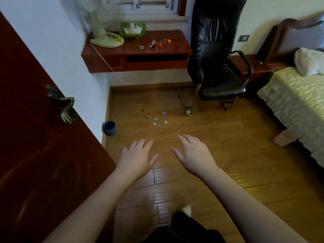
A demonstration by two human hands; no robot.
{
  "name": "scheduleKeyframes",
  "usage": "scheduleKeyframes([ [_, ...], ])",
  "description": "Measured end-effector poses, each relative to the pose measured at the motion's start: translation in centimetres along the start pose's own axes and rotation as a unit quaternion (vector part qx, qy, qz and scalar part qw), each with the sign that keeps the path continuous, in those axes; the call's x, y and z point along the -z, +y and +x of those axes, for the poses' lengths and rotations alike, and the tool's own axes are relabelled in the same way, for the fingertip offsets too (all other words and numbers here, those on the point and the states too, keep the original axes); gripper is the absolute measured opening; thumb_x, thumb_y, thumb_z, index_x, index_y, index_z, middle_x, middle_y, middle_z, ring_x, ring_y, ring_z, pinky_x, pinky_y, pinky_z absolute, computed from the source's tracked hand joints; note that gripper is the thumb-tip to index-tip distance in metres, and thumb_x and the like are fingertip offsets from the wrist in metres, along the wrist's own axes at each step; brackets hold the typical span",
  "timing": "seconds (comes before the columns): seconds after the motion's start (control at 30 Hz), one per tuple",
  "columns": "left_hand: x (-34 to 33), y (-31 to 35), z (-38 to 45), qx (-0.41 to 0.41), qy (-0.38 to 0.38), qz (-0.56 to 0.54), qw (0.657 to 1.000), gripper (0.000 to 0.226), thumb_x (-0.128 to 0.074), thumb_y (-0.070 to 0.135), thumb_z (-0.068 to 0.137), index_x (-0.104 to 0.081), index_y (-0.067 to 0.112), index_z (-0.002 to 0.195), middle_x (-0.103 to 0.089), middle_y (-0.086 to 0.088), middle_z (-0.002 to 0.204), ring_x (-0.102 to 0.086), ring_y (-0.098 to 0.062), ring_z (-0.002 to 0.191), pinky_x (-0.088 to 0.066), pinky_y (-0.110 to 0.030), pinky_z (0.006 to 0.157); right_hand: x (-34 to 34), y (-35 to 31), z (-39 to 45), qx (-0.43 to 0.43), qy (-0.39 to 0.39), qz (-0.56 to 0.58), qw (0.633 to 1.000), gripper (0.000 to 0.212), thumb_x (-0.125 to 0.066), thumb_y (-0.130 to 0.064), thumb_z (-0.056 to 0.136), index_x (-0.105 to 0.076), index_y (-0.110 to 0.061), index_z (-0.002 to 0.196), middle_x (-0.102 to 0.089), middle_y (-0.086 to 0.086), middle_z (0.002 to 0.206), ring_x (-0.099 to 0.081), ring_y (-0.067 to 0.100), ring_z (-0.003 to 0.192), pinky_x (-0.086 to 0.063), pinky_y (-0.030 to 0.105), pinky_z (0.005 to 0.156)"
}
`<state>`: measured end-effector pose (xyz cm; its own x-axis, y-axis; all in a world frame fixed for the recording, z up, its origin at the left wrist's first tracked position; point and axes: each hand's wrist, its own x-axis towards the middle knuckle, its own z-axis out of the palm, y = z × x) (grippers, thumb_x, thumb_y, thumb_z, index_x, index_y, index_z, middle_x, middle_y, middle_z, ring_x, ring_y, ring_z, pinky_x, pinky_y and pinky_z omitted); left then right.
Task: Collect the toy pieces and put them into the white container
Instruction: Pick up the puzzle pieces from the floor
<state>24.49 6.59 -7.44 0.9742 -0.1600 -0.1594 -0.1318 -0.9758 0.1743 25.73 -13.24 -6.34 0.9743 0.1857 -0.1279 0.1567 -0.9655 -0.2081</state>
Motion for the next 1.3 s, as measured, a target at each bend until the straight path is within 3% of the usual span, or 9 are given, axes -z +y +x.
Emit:
scheduleKeyframes([
  [0.4,-0.7,1.8,14.3,0.057,-0.05,0.01,0.997,0.065,-0.036,0.059,0.094,-0.021,0.029,0.15,-0.033,0.0,0.153,-0.033,-0.019,0.139,-0.035,-0.046,0.108,-0.7,7.8,14.6,0.035,-0.036,0.011,0.999,0.062,-0.038,-0.052,0.097,-0.028,-0.022,0.15,-0.039,0.002,0.151,-0.035,0.021,0.139,-0.032,0.039,0.111],
  [0.63,-2.2,1.8,18.5,0.064,-0.086,-0.013,0.994,0.062,-0.035,0.055,0.095,-0.02,0.029,0.15,-0.033,-0.001,0.153,-0.032,-0.019,0.138,-0.035,-0.044,0.107,-2.0,8.7,20.2,0.077,-0.088,0.006,0.993,0.062,-0.037,-0.052,0.097,-0.027,-0.021,0.15,-0.036,0.003,0.153,-0.032,0.022,0.141,-0.029,0.04,0.112],
  [0.97,-3.1,-4.6,25.8,0.089,-0.098,-0.058,0.989,0.059,-0.038,0.047,0.096,-0.025,0.024,0.149,-0.033,0.0,0.152,-0.033,-0.018,0.138,-0.035,-0.043,0.107,-4.6,6.8,30.0,0.089,-0.157,-0.011,0.984,0.061,-0.037,-0.052,0.097,-0.028,-0.021,0.148,-0.037,0.002,0.151,-0.033,0.023,0.139,-0.032,0.04,0.11],
  [1.3,-4.5,-12.7,35.4,0.062,-0.094,-0.071,0.991,0.054,-0.041,0.043,0.096,-0.029,0.025,0.145,-0.038,0.001,0.148,-0.039,-0.017,0.133,-0.038,-0.041,0.105,-8.7,2.3,40.4,0.084,-0.198,-0.012,0.976,0.058,-0.04,-0.046,0.097,-0.027,-0.021,0.148,-0.037,0.003,0.15,-0.036,0.025,0.136,-0.033,0.041,0.107],
])
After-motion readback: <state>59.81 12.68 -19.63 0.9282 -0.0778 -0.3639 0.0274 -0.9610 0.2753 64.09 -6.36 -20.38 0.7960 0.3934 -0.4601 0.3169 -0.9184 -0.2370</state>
